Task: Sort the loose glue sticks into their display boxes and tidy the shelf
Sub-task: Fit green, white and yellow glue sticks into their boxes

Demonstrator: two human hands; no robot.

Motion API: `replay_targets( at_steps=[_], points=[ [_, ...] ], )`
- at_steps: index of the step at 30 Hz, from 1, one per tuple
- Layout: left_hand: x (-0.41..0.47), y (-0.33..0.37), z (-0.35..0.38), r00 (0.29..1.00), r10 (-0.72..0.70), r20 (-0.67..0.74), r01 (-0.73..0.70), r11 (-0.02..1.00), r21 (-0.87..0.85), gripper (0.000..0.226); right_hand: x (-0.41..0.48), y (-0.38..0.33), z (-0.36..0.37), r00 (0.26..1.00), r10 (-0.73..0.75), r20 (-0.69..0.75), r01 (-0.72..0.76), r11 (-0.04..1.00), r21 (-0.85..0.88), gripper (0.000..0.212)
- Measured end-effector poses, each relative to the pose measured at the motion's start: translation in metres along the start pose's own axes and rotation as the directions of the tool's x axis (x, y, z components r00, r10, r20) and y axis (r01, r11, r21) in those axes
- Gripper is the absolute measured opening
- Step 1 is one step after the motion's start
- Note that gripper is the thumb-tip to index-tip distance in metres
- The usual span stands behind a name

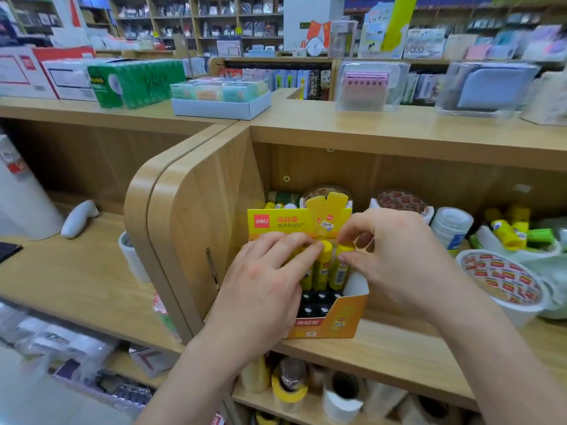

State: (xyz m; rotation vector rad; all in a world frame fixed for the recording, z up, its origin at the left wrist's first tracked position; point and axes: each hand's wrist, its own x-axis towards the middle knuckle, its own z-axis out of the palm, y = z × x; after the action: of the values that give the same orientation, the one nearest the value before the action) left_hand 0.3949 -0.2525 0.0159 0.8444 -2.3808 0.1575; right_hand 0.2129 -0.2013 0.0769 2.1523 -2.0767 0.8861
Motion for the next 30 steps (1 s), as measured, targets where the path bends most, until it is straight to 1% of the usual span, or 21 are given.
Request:
replay_targets(
  at_steps=[3,6,8,10,15,20,22,24,26,28,30],
  points=[
    [0.0,0.0,0.0,1.0,-0.005,0.002,0.005,1.0,-0.004,0.048,0.001,-0.001,0.005,0.999,-0.011,-0.032,0.009,0.998,-0.055,0.015],
    [0.0,0.0,0.0,1.0,-0.009,0.006,0.009,1.0,-0.006,0.048,0.0,0.0,0.009,0.996,-0.061,-0.066,0.055,0.994,-0.099,0.011],
    [-0.001,-0.001,0.0,1.0,-0.002,0.013,0.002,1.0,-0.004,0.048,-0.002,-0.001,0.005,0.997,-0.065,-0.029,0.06,0.988,-0.142,0.012],
    [-0.001,-0.002,0.0,1.0,0.005,0.017,-0.005,1.0,0.008,0.047,-0.004,-0.002,0.0,0.998,-0.061,0.025,0.064,0.983,-0.175,0.019],
    [-0.002,-0.002,-0.001,0.999,0.038,0.037,-0.038,0.999,0.023,0.048,0.0,-0.004,-0.002,0.989,-0.039,0.143,0.078,0.957,-0.278,0.029],
    [0.0,0.001,-0.007,0.998,0.027,0.062,-0.026,1.0,-0.01,0.044,-0.007,-0.009,0.0,0.993,-0.036,0.112,0.064,0.965,-0.254,0.03],
    [-0.003,0.003,-0.013,0.993,0.014,0.118,-0.013,1.0,-0.006,0.056,-0.01,-0.011,-0.001,0.992,-0.019,0.125,0.051,0.966,-0.252,0.032],
    [-0.007,0.004,-0.016,0.982,0.02,0.19,-0.025,0.999,0.024,0.078,-0.012,-0.01,-0.001,0.991,-0.024,0.131,0.054,0.97,-0.238,0.034],
    [-0.013,0.005,-0.015,0.97,0.041,0.24,-0.07,0.991,0.113,0.094,-0.017,-0.008,-0.001,0.992,-0.029,0.122,0.054,0.977,-0.205,0.036],
    [-0.015,0.007,-0.008,0.964,0.066,0.258,-0.127,0.966,0.227,0.097,-0.022,-0.008,-0.001,0.993,-0.04,0.115,0.065,0.971,-0.228,0.044],
    [-0.017,0.008,0.001,0.97,0.089,0.225,-0.149,0.952,0.266,0.09,-0.028,-0.009,0.0,0.995,-0.05,0.086,0.07,0.965,-0.251,0.049]
  ],
)
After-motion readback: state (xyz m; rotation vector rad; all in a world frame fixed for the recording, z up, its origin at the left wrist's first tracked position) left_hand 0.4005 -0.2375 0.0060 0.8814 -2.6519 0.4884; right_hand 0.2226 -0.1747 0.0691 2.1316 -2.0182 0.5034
